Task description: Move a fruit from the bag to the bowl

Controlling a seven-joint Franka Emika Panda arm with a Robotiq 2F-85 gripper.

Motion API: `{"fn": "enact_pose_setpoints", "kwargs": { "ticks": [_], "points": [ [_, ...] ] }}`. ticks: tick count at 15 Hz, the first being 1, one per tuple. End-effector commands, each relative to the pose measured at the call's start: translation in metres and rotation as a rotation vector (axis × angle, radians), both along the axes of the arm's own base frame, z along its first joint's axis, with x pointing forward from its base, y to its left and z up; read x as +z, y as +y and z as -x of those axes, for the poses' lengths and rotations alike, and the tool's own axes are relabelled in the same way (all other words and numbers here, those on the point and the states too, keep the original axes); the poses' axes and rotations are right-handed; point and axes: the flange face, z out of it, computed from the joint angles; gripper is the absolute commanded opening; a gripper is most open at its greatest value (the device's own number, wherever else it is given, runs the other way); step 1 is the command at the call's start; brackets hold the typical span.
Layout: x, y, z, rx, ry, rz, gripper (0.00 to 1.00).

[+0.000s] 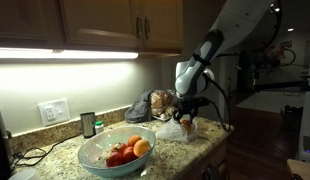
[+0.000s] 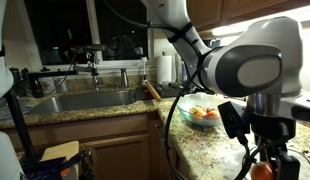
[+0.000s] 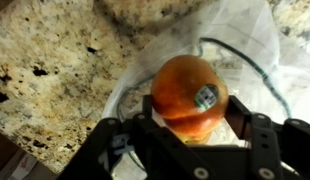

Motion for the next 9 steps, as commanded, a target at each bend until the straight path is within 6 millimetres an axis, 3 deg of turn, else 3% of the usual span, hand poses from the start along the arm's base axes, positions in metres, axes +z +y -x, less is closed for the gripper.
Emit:
{"fn": "enact_pose_setpoints", "kwargs": {
  "ticks": [1, 9],
  "points": [
    [0.03, 0.007, 0.005, 0.006, -0.035, -0.014, 0.47],
    [0.074, 0.039, -0.006, 0.06, -0.088, -0.079, 0.47]
  ]
}}
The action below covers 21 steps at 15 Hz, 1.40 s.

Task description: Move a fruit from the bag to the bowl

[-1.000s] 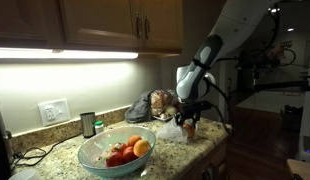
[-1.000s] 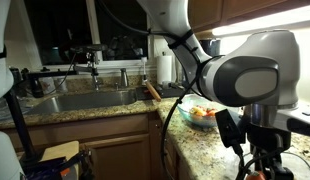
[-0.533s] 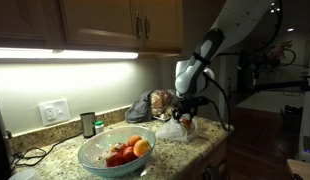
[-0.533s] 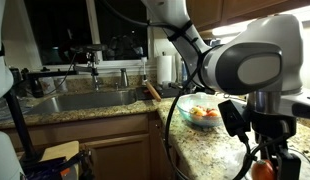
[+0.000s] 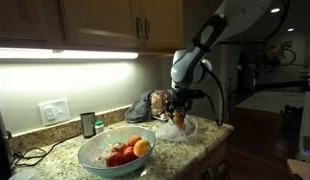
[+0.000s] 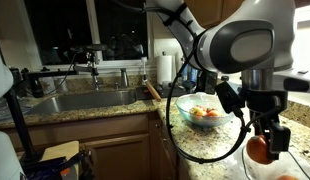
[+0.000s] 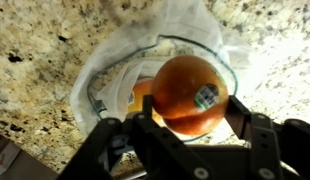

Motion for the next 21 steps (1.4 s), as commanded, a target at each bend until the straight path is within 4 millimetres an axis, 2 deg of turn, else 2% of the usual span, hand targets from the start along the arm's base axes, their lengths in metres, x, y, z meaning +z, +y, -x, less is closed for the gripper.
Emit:
{"fn": "enact_pose_setpoints", "kwargs": {
  "ticks": [1, 8, 17, 21],
  "points": [
    [0.032, 0.016, 0.005, 0.033, -0.017, -0.047, 0.47],
    [0.053, 0.051, -0.007, 0.122, -0.091, -0.101, 0.47],
    [0.06, 0.118, -0.025, 0.378, -0.125, -0.118, 0.47],
    [0.062, 0.141, -0.032, 0.446, -0.131, -0.121, 0.47]
  ]
}}
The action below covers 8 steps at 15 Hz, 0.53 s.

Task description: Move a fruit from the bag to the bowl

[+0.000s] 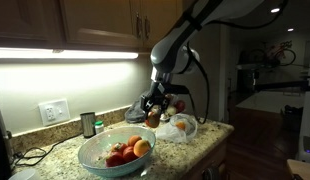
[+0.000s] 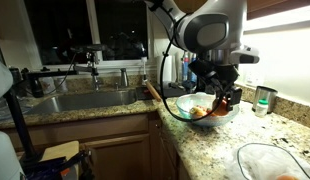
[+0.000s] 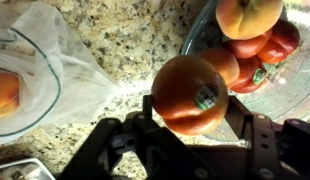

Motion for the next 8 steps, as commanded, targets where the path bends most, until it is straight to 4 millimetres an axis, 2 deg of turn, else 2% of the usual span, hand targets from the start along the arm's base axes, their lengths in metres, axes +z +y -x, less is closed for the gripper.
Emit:
{"fn": "enact_pose_setpoints", "kwargs": {
  "ticks": [1, 8],
  "points": [
    [0.016, 0.018, 0.003, 0.058, -0.027, -0.014, 0.47],
    [0.024, 0.054, -0.013, 0.152, -0.067, -0.046, 0.47]
  ]
}}
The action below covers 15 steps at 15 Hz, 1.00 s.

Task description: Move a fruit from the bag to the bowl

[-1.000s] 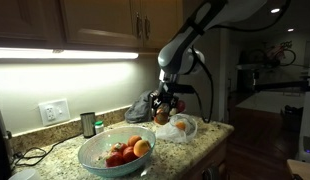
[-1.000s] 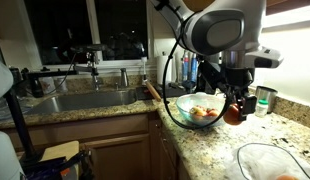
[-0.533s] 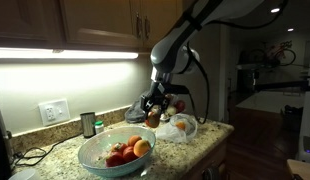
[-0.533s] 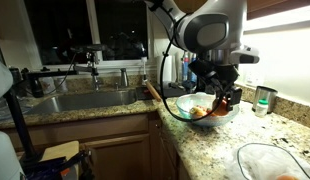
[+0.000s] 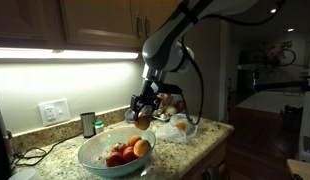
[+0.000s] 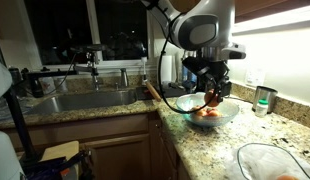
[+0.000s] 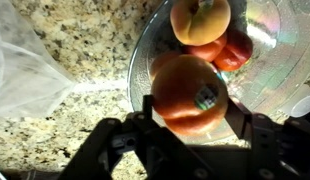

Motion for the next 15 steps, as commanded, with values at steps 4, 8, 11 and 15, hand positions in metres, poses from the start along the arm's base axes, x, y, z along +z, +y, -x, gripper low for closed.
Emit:
{"fn": "enact_pose_setpoints", "kwargs": {
  "ticks": [4, 8, 11, 15],
  "points": [
    [0.015, 0.025, -0.015, 0.077, -0.035, -0.048, 0.47],
    [0.008, 0.031, -0.029, 0.084, -0.025, -0.04, 0.47],
    [0.002, 0.031, -0.041, 0.085, -0.011, -0.045, 0.47],
    [-0.006, 0.03, -0.053, 0.087, 0.025, -0.052, 0.47]
  ]
}}
